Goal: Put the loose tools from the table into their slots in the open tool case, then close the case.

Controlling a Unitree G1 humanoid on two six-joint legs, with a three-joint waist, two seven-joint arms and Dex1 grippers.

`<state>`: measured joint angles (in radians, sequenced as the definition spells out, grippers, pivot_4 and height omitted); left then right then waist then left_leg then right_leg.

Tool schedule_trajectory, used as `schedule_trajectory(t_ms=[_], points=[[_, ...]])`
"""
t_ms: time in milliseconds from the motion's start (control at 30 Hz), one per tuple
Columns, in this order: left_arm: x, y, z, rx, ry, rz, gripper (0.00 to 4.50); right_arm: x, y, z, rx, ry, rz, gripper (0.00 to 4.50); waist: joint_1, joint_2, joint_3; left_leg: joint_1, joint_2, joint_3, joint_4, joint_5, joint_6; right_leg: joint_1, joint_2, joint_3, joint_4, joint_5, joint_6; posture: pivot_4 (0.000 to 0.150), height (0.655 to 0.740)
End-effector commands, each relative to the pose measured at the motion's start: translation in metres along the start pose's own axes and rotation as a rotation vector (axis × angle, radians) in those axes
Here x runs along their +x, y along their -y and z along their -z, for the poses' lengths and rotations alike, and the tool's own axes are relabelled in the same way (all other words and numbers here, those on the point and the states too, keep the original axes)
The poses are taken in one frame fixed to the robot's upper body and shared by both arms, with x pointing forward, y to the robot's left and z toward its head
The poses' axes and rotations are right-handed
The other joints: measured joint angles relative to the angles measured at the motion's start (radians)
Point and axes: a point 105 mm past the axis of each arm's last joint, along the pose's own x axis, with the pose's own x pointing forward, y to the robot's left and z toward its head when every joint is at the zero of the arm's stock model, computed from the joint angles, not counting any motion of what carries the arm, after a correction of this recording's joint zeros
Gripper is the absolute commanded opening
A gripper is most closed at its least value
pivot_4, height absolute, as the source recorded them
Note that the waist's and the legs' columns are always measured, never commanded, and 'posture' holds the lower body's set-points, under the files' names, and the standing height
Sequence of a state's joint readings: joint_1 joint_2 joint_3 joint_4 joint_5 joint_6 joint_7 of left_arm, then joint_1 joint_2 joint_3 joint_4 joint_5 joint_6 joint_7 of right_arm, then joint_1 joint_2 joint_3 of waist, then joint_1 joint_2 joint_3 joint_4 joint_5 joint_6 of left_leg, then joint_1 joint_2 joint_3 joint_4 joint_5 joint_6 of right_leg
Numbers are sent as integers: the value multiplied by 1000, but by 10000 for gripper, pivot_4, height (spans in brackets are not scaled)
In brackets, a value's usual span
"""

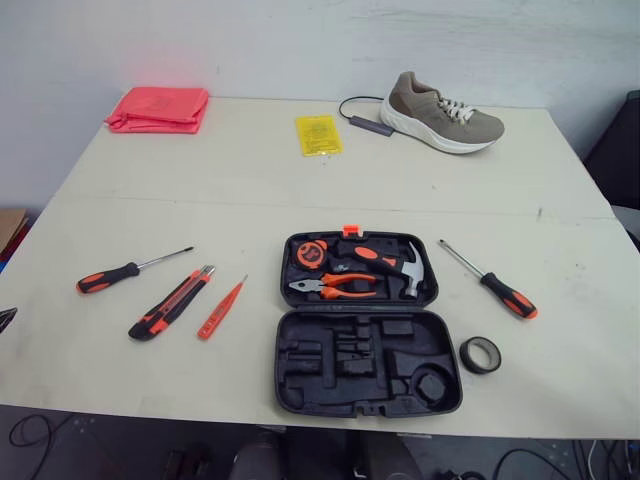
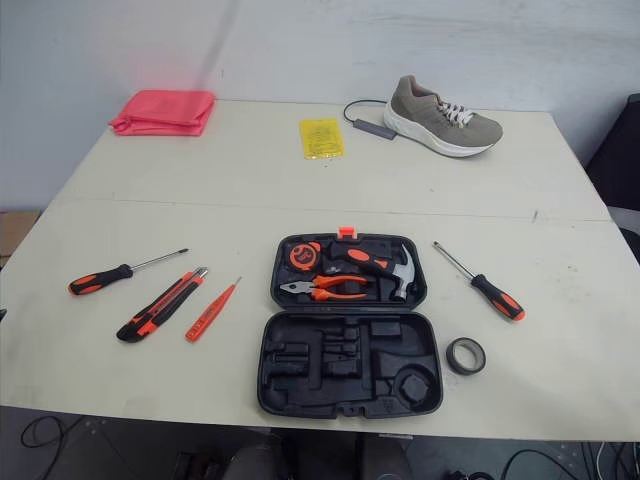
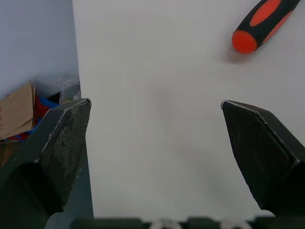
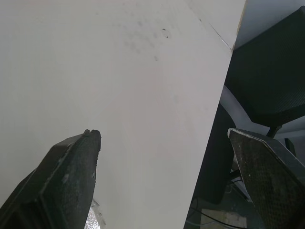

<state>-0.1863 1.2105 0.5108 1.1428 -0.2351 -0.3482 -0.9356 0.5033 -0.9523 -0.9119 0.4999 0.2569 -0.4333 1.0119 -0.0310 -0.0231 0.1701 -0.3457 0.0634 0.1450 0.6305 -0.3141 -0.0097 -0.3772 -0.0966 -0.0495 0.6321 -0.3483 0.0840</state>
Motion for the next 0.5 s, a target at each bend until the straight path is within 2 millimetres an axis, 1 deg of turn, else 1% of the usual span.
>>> schedule_trajectory(t_ms=[33,133,500], points=[[0,-4,-15,-7,81,-17,44575,0,11,-9,-21,28,28,45000,0,0,0,0,0,0,0,0,0,0,0,0,0,0,0,1500,7400],[4,0,-20,-57,136,17,44575,4,12,-11,-26,41,26,45000,0,0,0,1,0,2,0,0,0,0,0,1,1,0,0,1500,7400],[9,8,-21,-33,141,53,44575,11,10,-15,-33,54,9,45000,0,-1,-1,2,1,2,1,0,-2,0,0,1,3,0,0,1500,7400]])
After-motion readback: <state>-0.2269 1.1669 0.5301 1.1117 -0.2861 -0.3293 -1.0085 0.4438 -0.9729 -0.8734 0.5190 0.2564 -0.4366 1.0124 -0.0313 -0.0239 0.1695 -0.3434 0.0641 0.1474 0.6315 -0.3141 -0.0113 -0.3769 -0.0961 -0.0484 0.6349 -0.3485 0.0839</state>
